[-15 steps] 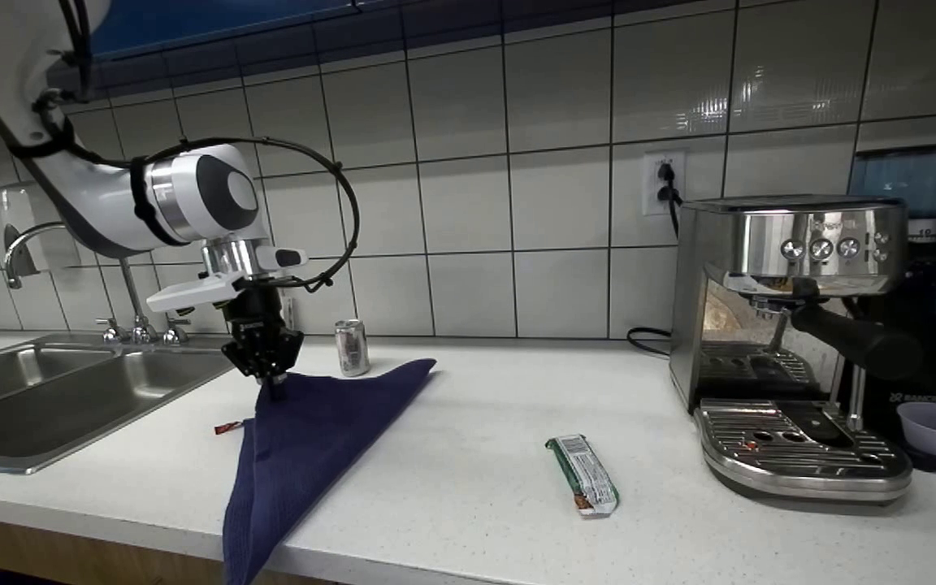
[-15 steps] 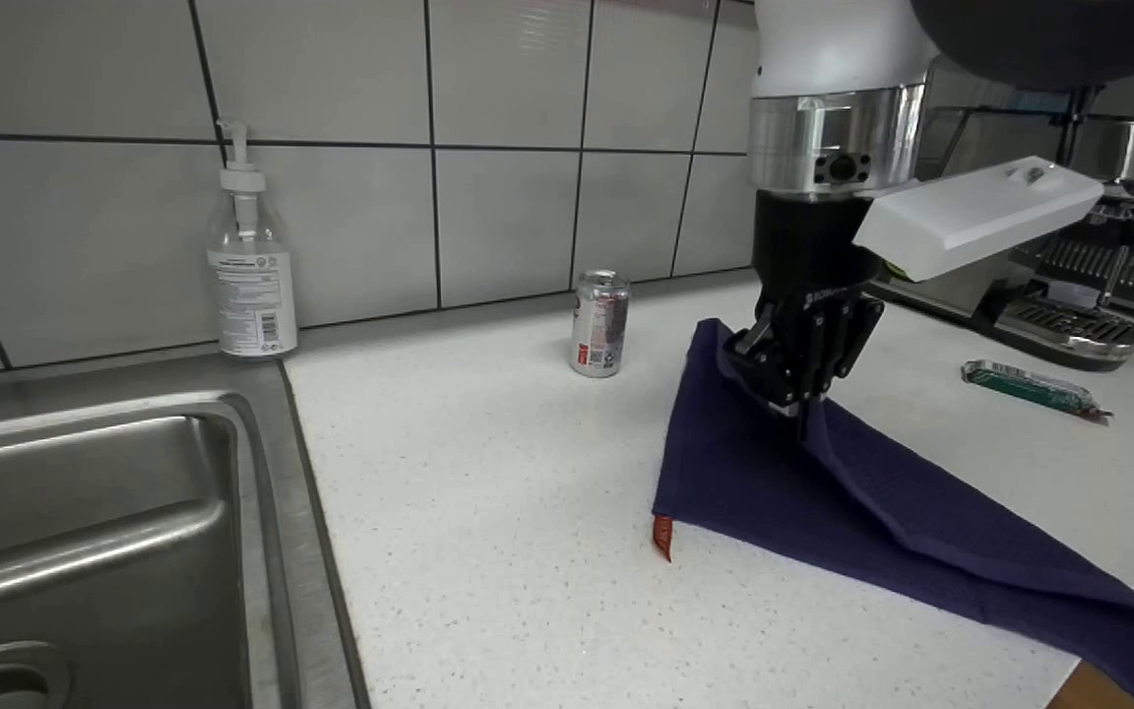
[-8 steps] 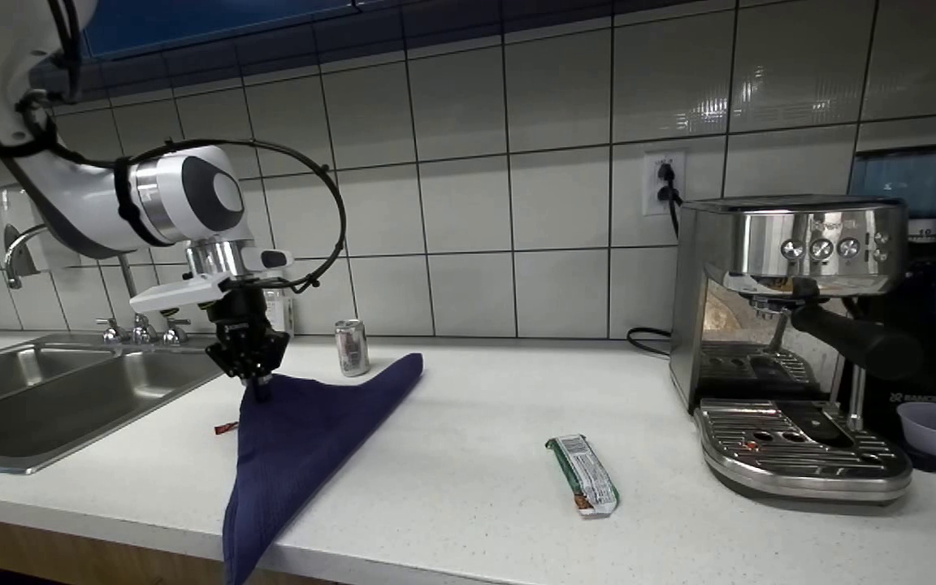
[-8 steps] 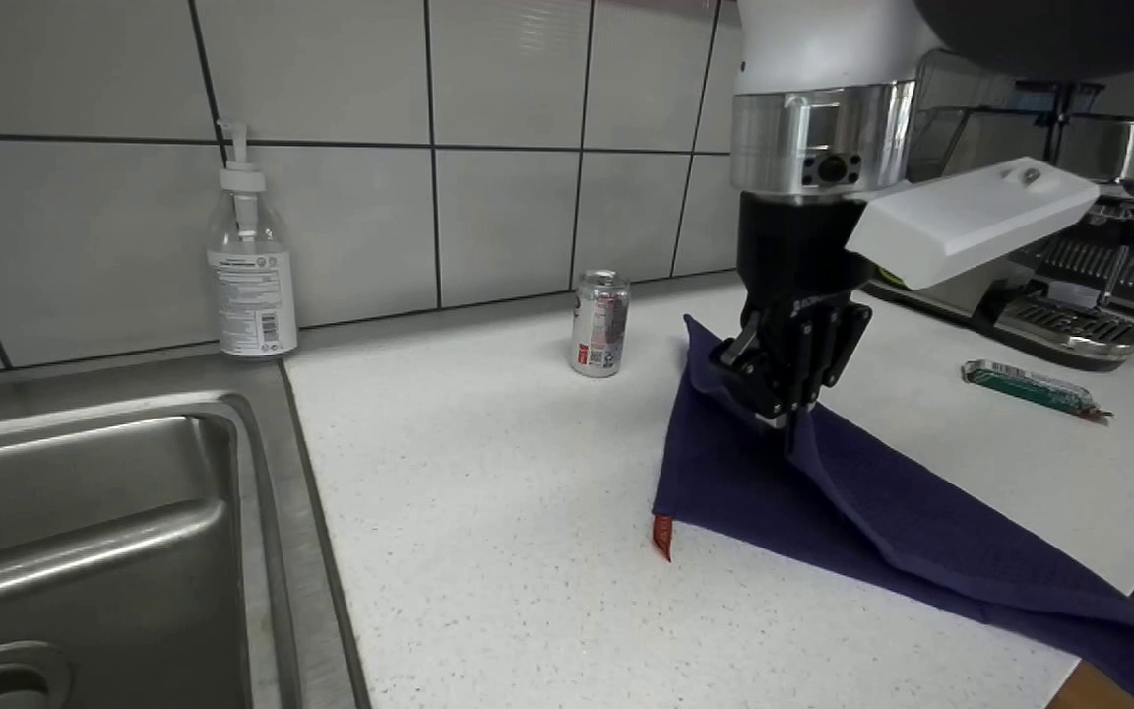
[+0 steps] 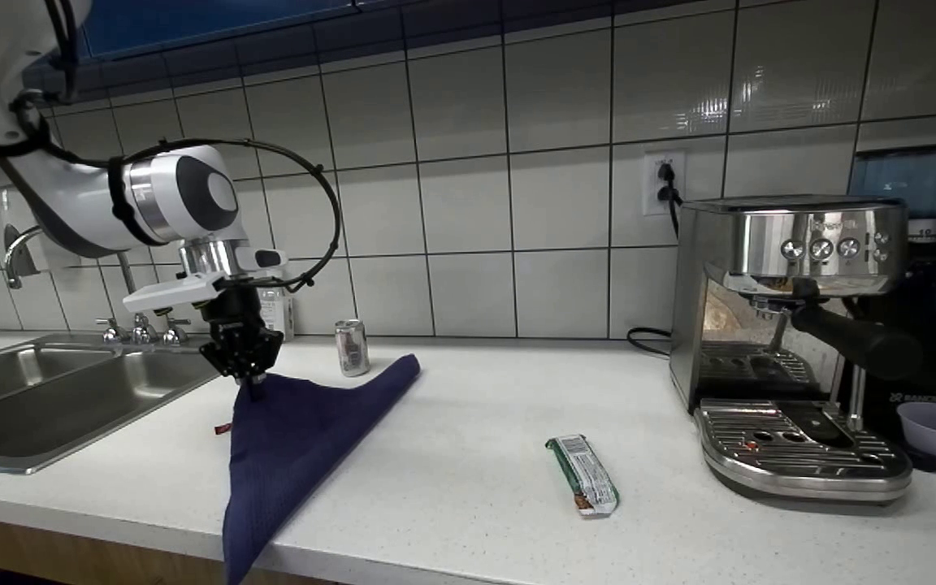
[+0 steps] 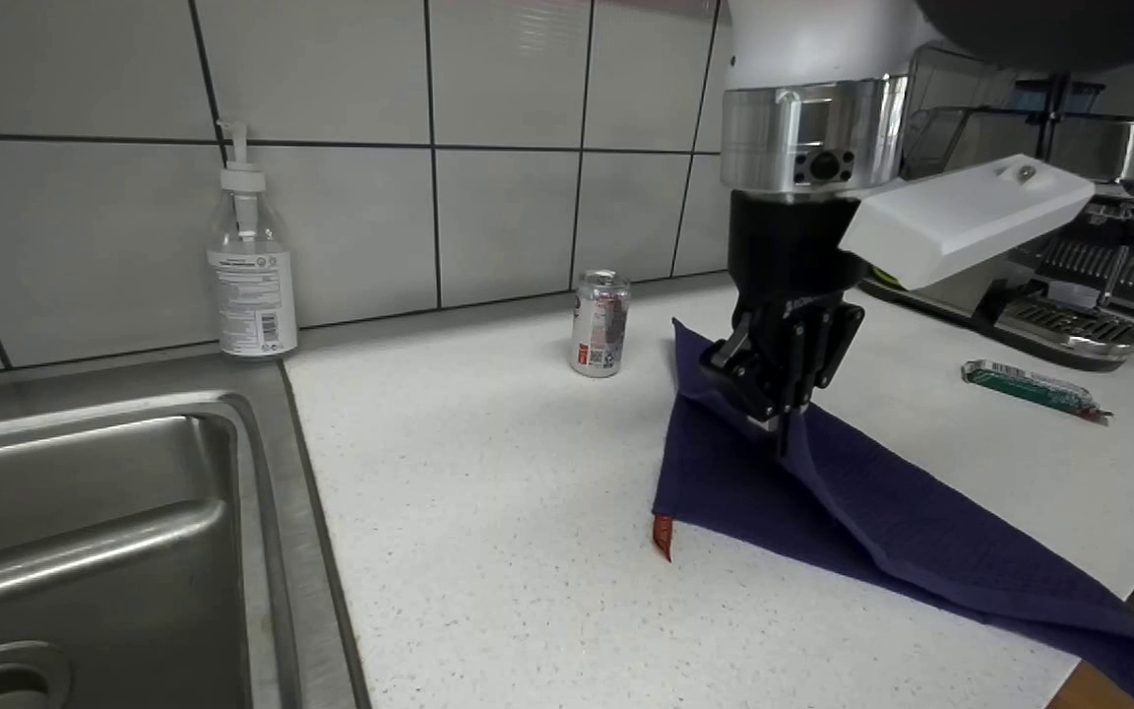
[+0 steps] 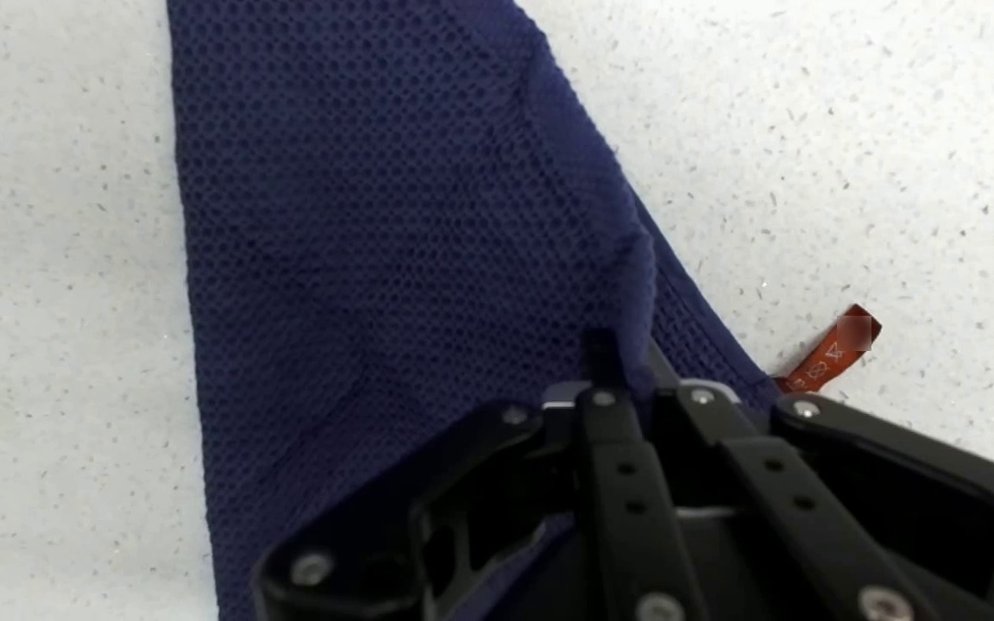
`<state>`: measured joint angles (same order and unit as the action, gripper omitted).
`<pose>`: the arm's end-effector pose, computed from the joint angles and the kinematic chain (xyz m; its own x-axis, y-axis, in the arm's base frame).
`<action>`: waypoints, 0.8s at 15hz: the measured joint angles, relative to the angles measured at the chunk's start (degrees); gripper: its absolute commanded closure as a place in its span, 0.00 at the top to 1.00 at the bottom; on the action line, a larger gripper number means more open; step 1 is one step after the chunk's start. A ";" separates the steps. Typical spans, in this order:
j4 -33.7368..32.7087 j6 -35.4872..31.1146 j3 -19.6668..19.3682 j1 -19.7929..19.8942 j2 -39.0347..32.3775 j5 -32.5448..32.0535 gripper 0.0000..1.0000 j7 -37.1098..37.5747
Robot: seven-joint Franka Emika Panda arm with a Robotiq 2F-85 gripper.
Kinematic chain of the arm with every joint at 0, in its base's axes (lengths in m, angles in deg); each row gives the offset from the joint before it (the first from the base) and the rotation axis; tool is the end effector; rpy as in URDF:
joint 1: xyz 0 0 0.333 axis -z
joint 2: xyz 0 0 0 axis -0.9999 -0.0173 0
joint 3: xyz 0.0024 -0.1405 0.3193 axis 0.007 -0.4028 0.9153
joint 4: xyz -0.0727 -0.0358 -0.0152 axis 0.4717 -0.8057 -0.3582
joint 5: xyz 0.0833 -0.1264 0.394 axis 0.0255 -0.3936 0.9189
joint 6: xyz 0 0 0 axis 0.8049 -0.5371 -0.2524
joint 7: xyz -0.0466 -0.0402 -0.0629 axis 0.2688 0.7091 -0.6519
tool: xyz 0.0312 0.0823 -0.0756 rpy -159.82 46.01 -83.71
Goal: Fold the blue towel into a triangle twice.
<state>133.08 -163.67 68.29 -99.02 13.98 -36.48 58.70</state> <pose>0.5162 0.1396 0.2636 0.9952 0.0435 -0.0881 0.0559 -0.9881 0.1432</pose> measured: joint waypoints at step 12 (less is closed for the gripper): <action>-1.30 0.42 0.00 -0.49 -1.55 0.01 0.02 0.00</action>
<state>131.78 -163.25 68.29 -99.51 12.43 -36.48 58.70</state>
